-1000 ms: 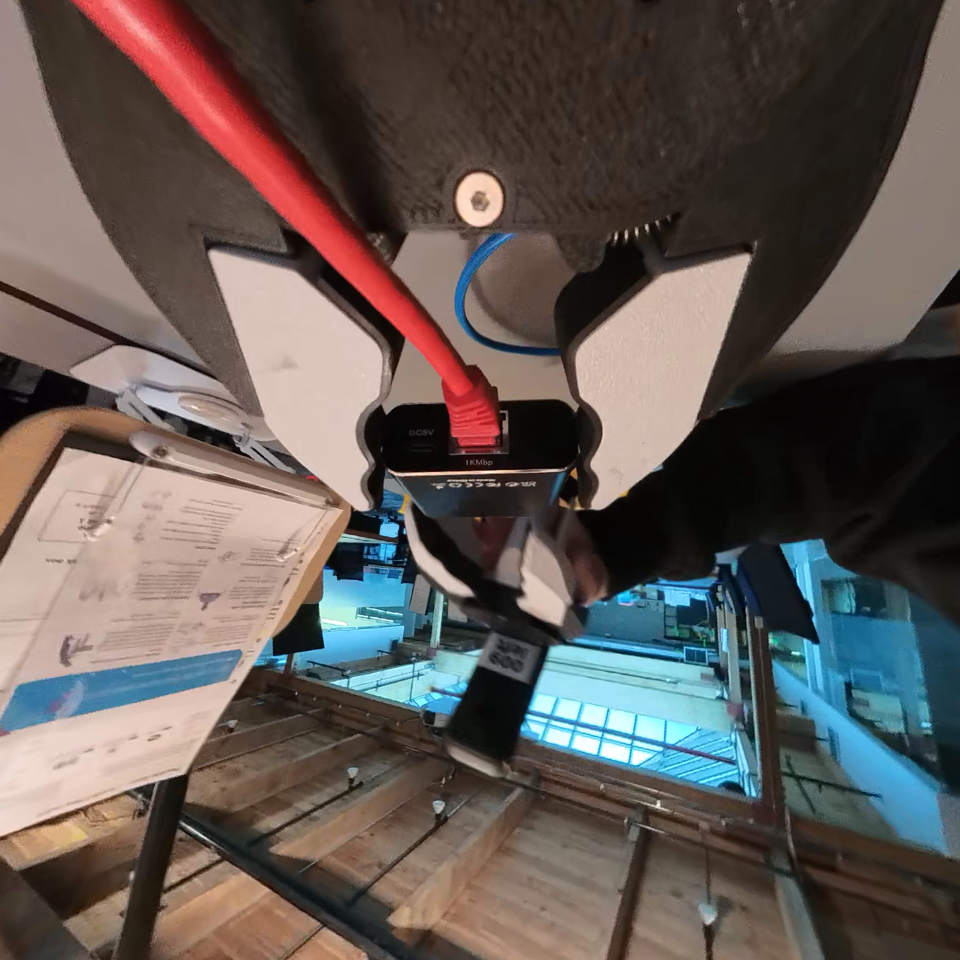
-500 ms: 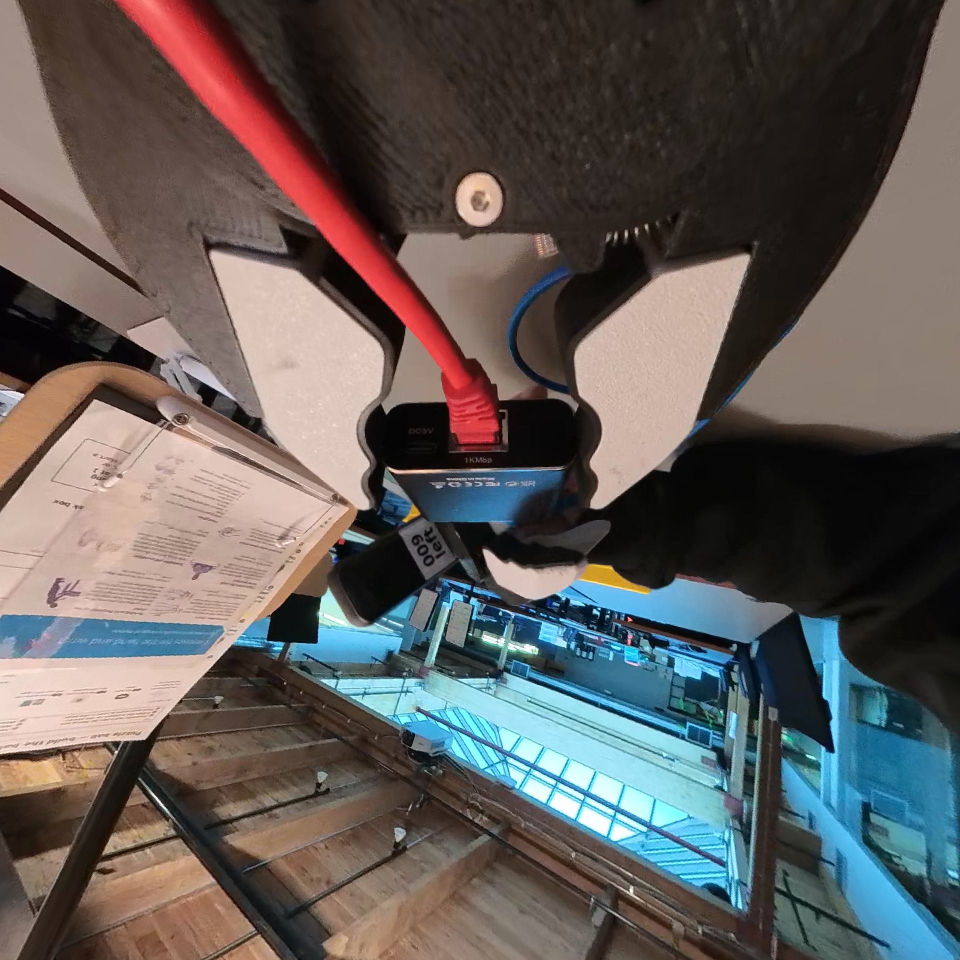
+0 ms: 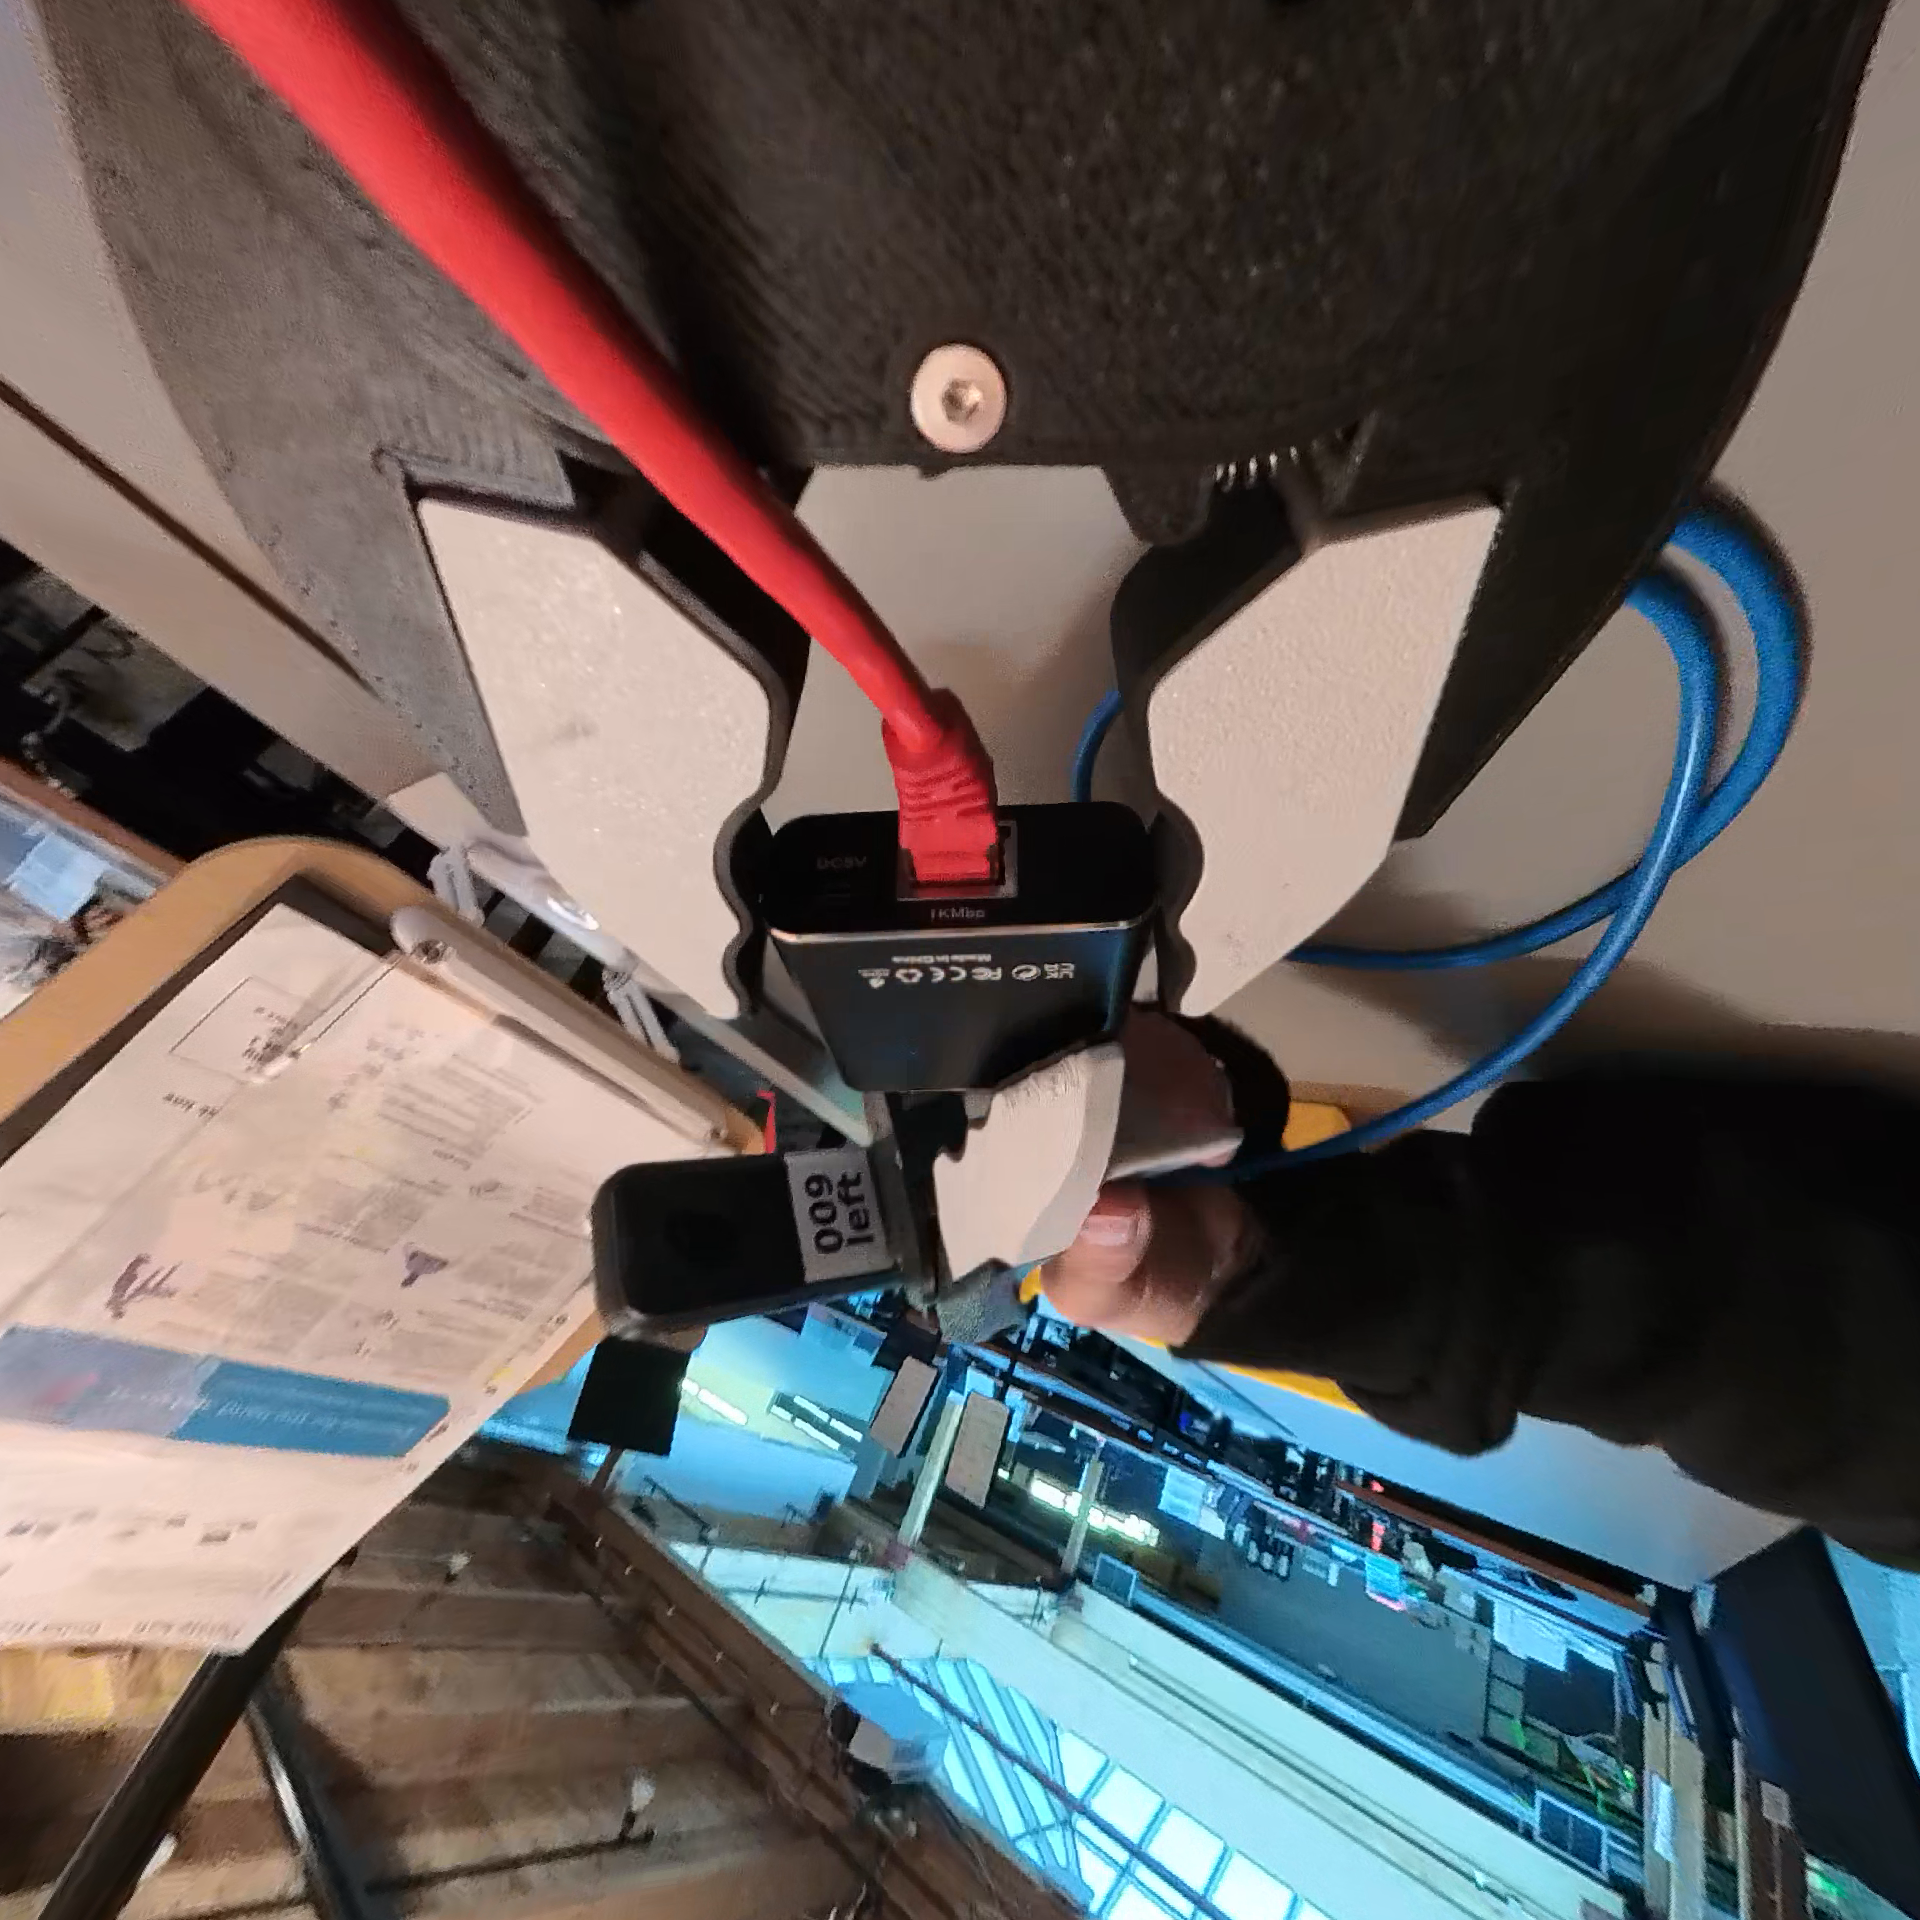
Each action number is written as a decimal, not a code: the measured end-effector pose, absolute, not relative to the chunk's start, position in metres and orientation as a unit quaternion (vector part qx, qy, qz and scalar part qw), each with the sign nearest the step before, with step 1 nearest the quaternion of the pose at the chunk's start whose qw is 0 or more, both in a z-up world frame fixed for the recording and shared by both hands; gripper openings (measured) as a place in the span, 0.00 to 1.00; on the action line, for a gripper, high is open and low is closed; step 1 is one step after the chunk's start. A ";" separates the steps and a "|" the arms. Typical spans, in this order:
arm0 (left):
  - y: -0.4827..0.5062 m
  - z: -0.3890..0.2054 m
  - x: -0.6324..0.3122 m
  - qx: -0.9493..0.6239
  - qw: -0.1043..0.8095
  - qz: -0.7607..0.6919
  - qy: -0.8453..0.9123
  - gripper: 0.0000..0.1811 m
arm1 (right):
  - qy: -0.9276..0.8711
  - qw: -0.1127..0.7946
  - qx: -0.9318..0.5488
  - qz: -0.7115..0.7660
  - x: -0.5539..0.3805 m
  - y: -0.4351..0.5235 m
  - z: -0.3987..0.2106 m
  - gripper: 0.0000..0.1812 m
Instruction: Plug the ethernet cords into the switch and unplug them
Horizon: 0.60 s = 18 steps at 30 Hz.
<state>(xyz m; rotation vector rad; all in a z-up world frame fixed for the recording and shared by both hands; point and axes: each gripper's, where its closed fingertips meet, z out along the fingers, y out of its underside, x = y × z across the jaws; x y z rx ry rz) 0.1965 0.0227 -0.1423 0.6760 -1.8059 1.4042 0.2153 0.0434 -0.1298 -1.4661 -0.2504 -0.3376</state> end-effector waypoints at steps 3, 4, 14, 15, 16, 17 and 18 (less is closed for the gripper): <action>0.024 -0.143 0.190 0.264 0.391 0.529 -0.705 0.15 | -0.108 0.737 -0.659 -0.103 0.207 0.043 -0.128 0.40; 0.025 -0.143 0.189 0.265 0.393 0.525 -0.707 0.15 | -0.101 0.740 -0.659 -0.083 0.205 0.043 -0.127 0.40; 0.033 -0.132 0.188 0.286 0.367 0.512 -0.722 0.15 | -0.109 0.735 -0.662 -0.101 0.204 0.050 -0.126 0.38; 0.033 -0.130 0.189 0.290 0.368 0.515 -0.718 0.14 | -0.109 0.737 -0.657 -0.111 0.204 0.050 -0.124 0.38; 0.033 -0.128 0.190 0.293 0.370 0.520 -0.713 0.14 | -0.110 0.736 -0.657 -0.124 0.205 0.050 -0.123 0.38; 0.033 -0.126 0.191 0.295 0.370 0.524 -0.708 0.14 | -0.107 0.733 -0.658 -0.135 0.207 0.050 -0.122 0.38; 0.034 -0.124 0.191 0.297 0.369 0.526 -0.706 0.14 | -0.103 0.728 -0.664 -0.136 0.207 0.051 -0.121 0.38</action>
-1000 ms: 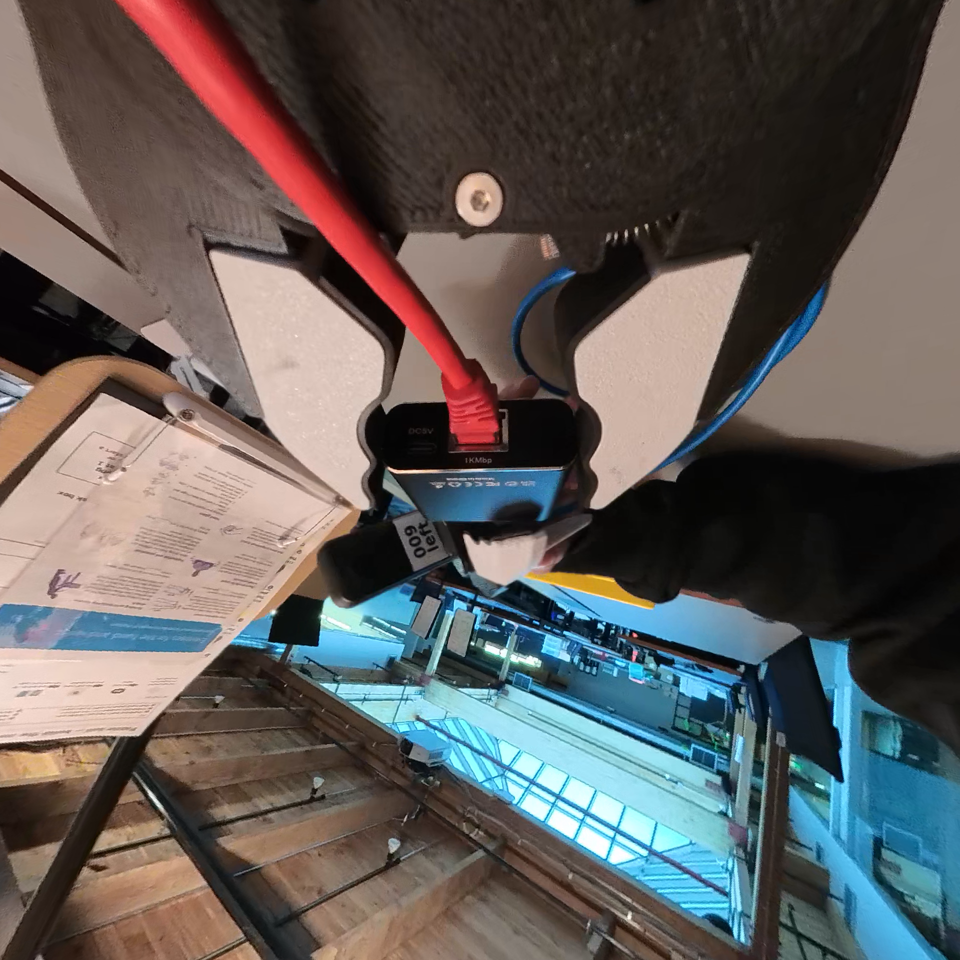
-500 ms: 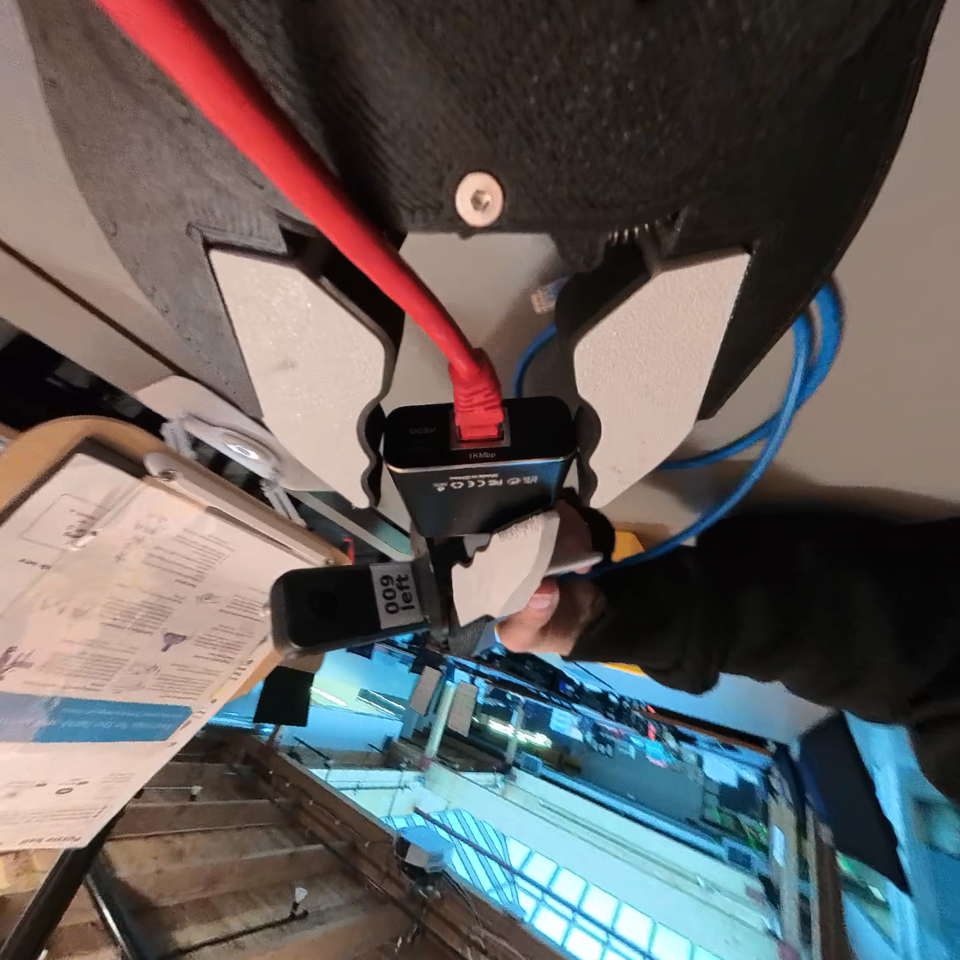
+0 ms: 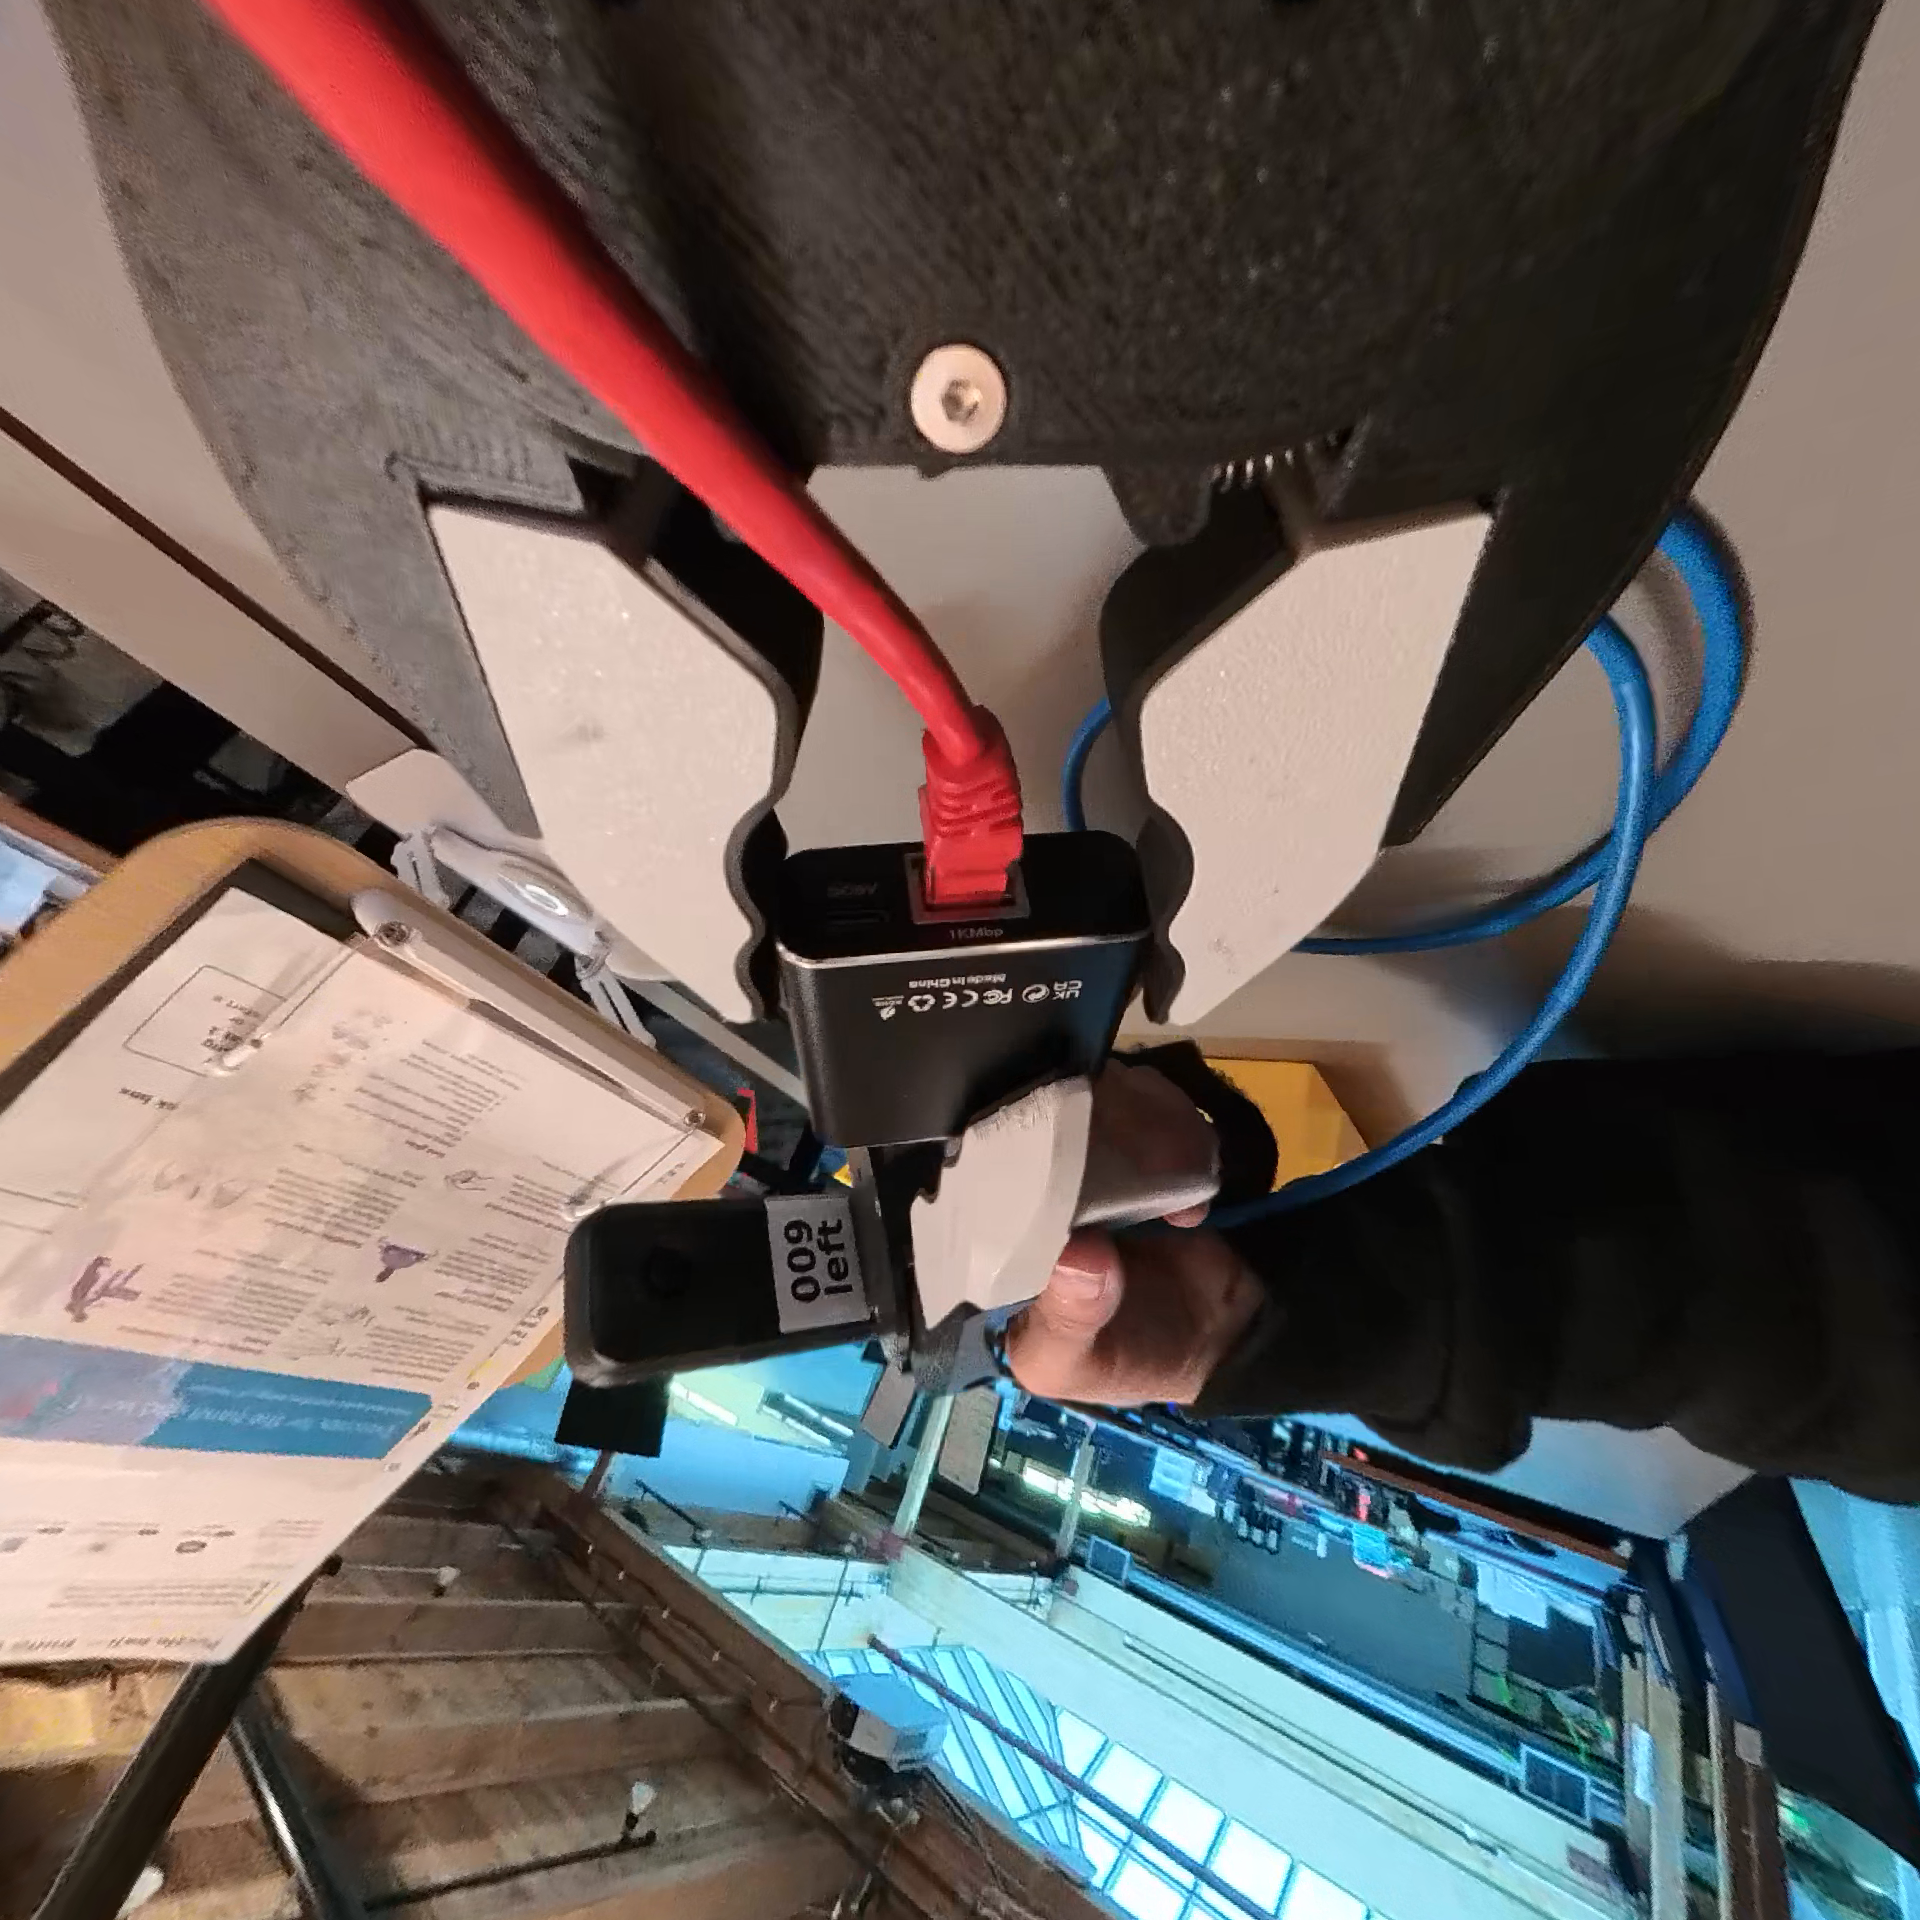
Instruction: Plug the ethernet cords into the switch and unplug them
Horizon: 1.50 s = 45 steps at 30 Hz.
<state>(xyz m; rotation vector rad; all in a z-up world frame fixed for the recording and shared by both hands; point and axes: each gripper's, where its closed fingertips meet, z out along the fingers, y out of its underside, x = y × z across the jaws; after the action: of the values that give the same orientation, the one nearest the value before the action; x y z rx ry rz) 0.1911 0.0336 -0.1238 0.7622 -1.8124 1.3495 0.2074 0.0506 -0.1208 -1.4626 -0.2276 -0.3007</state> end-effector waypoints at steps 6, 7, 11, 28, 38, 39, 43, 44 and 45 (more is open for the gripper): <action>0.034 -0.119 0.209 0.331 0.293 0.547 -0.711 0.16 | -0.065 0.724 -0.678 -0.110 0.214 0.050 -0.122 0.38; 0.035 -0.119 0.212 0.334 0.294 0.552 -0.705 0.16 | -0.059 0.726 -0.677 -0.106 0.215 0.051 -0.121 0.38; 0.042 -0.122 0.227 0.347 0.254 0.566 -0.704 0.26 | -0.027 0.740 -0.667 -0.081 0.219 0.050 -0.117 0.37; 0.053 -0.113 0.230 0.308 0.158 0.581 -0.737 0.36 | -0.020 0.774 -0.632 -0.044 0.220 0.040 -0.107 0.37; 0.123 -0.048 0.267 0.376 -0.201 0.562 -0.709 0.36 | 0.005 0.796 -0.605 -0.021 0.230 0.027 -0.101 0.37; 0.145 -0.040 0.268 0.395 -0.267 0.534 -0.698 0.39 | 0.006 0.798 -0.602 -0.019 0.231 0.026 -0.100 0.36; 0.220 -0.017 0.239 0.433 -0.383 0.462 -0.672 0.31 | 0.008 0.797 -0.604 -0.022 0.234 0.022 -0.102 0.36; 0.238 -0.021 0.230 0.439 -0.382 0.435 -0.687 0.31 | 0.010 0.794 -0.607 -0.024 0.235 0.021 -0.103 0.36; 0.258 -0.030 0.222 0.439 -0.379 0.395 -0.712 0.32 | 0.012 0.793 -0.608 -0.027 0.237 0.020 -0.104 0.36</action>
<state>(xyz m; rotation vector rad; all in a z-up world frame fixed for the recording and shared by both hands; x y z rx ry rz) 0.2217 0.2578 -0.0300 1.8601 -3.0160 1.6718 0.2368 0.0205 -0.1040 -1.3070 0.0255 -0.0582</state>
